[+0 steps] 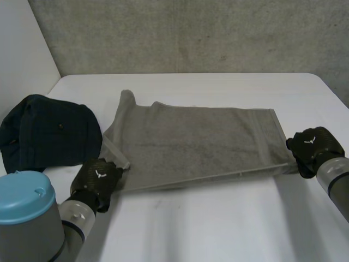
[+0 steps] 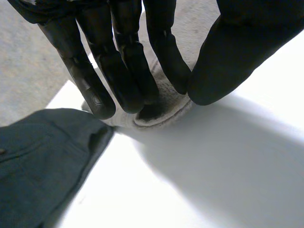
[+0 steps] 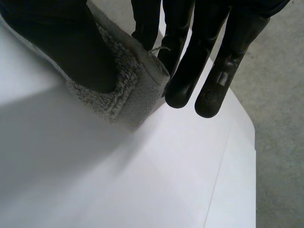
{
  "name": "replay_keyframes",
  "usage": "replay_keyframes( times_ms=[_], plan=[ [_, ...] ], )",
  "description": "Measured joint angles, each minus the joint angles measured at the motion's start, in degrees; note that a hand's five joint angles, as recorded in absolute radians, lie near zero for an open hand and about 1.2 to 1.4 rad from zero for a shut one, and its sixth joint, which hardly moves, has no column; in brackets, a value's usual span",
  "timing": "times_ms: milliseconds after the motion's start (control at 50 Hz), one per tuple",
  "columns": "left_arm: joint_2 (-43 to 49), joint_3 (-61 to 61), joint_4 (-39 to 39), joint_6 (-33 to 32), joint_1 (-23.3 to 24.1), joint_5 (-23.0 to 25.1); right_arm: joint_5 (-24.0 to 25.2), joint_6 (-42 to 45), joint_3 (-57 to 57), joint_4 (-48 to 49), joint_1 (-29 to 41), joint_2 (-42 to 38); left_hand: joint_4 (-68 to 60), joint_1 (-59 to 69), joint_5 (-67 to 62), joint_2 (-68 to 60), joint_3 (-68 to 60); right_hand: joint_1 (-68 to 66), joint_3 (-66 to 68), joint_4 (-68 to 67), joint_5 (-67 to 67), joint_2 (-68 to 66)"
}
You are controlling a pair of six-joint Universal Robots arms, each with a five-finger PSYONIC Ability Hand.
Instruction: Fold the laundry.
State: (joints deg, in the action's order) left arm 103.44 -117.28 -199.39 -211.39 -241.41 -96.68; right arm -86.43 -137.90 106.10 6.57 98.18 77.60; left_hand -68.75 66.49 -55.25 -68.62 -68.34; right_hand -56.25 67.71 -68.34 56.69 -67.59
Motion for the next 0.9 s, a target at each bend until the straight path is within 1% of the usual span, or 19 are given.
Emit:
replay_keyframes(
  times_ms=[20, 60, 80, 100, 120, 140, 160, 260, 380, 440, 460, 480, 520, 560, 620, 640, 660, 760, 900],
  plan=[
    [-0.02, -0.08, 0.33, 0.06, 0.15, -0.06, 0.26, 0.05, 0.37, 0.02, -0.27, 0.19, 7.10, -6.47, 4.93, 7.60, 7.48, 0.00, 0.00, 0.00, 0.00, 0.00],
    [-0.06, -0.04, 0.79, 0.14, 0.21, -0.02, 1.04, 0.03, 1.23, 0.10, -0.80, 0.58, 14.12, -14.30, 10.99, 15.02, 13.64, 0.00, 0.01, 0.00, 0.00, 0.00],
    [-0.06, 0.08, 0.90, 0.16, 0.09, 0.00, 1.45, -0.04, 1.55, 0.17, -0.98, 0.72, 21.82, -22.83, 18.59, 21.67, 21.20, 0.00, 0.01, 0.00, 0.00, 0.00],
    [-0.07, 0.20, 0.96, 0.17, -0.05, 0.04, 1.79, -0.10, 1.76, 0.24, -1.10, 0.82, 21.82, -22.83, 18.59, 21.67, 21.20, 0.00, 0.00, 0.00, 0.00, 0.00],
    [-0.08, 0.56, 1.04, 0.19, -0.53, 0.15, 2.63, -0.32, 2.19, 0.39, -1.31, 0.97, 40.92, -41.62, 37.55, 40.55, 39.95, 0.00, 0.01, 0.00, 0.00, 0.00],
    [-0.09, 0.68, 1.03, 0.19, -0.70, 0.19, 2.92, -0.41, 2.33, 0.45, -1.37, 1.00, 40.92, -41.62, 37.55, 40.55, 39.95, 0.00, 0.01, 0.00, 0.00, 0.00],
    [-0.13, 1.13, 0.97, 0.21, -1.26, 0.33, 3.66, -0.69, 2.60, 0.60, -1.50, 1.07, 46.02, -44.06, 42.63, 45.54, 44.81, 0.00, 0.01, 0.00, 0.00, 0.00],
    [-0.34, 2.55, 0.73, 0.26, -3.25, 1.79, 5.34, -2.04, 2.99, 1.22, -1.69, 1.11, 47.65, -44.06, 44.41, 47.00, 46.72, 0.00, 0.01, 0.00, 0.00, 0.00],
    [-0.81, 4.14, 0.57, 0.20, -8.76, 8.90, 6.08, -3.79, 3.29, 2.29, -1.89, 1.14, 47.65, -44.06, 44.42, 46.99, 46.71, 0.00, 0.01, 0.00, 0.00, 0.00],
    [-0.89, 4.62, 0.56, 0.06, -12.80, 15.35, 6.18, -4.12, 3.53, 2.58, -1.90, 1.13, 47.63, -44.06, 44.34, 46.99, 46.70, 0.00, 0.01, 0.00, 0.00, 0.00],
    [-0.84, 4.89, 0.56, -0.03, -14.99, 19.58, 6.30, -4.22, 3.75, 2.70, -1.87, 1.11, 47.60, -44.06, 44.23, 46.96, 46.68, 0.00, 0.01, 0.00, 0.00, 0.00],
    [-0.81, 5.00, 0.56, -0.07, -15.61, 21.05, 6.34, -4.23, 3.80, 2.72, -1.86, 1.11, 47.60, -44.06, 44.23, 46.96, 46.68, 0.00, 0.01, 0.00, 0.00, 0.00],
    [-0.51, 5.60, 0.56, -0.21, -17.52, 26.60, 6.60, -4.24, 4.09, 2.78, -1.80, 1.09, 47.48, -44.06, 44.02, 46.85, 46.57, 0.00, 0.01, 0.00, 0.00, 0.00],
    [-0.45, 5.70, 0.56, -0.24, -17.70, 27.26, 6.66, -4.24, 4.15, 2.79, -1.79, 1.09, 47.48, -44.06, 43.99, 46.85, 46.57, 0.00, 0.01, 0.00, 0.00, 0.00],
    [1.31, 7.96, 0.59, -1.62, -19.05, 35.48, 7.15, -4.23, 4.52, 2.85, -1.71, 1.07, 47.48, -44.06, 43.75, 46.85, 46.57, 0.00, 0.01, 0.00, 0.00, 0.00],
    [1.31, 7.96, 0.59, -1.62, -19.05, 35.48, 7.15, -4.23, 4.52, 2.85, -1.71, 1.07, 47.48, -44.06, 43.75, 46.85, 46.57, 0.00, 0.01, 0.00, 0.00, 0.00],
    [2.50, 9.44, 0.68, -3.17, -19.19, 38.06, 7.47, -4.23, 4.72, 2.91, -1.72, 1.06, 47.47, -44.06, 43.75, 46.85, 46.57, 0.00, 0.01, 0.00, 0.00, 0.00],
    [5.83, 13.36, 1.57, -9.23, -18.92, 41.18, 7.96, -4.28, 4.90, 2.99, -1.76, 1.05, 47.47, -44.06, 43.76, 46.85, 46.57, 0.00, 0.01, 0.00, 0.00, 0.00],
    [12.43, 19.75, 6.54, -21.11, -18.14, 41.17, 8.27, -4.30, 5.13, 3.02, -1.89, 1.04, 45.75, -43.85, 41.94, 45.63, 45.49, 0.00, 0.01, 0.00, 0.00, 0.00]
  ],
)
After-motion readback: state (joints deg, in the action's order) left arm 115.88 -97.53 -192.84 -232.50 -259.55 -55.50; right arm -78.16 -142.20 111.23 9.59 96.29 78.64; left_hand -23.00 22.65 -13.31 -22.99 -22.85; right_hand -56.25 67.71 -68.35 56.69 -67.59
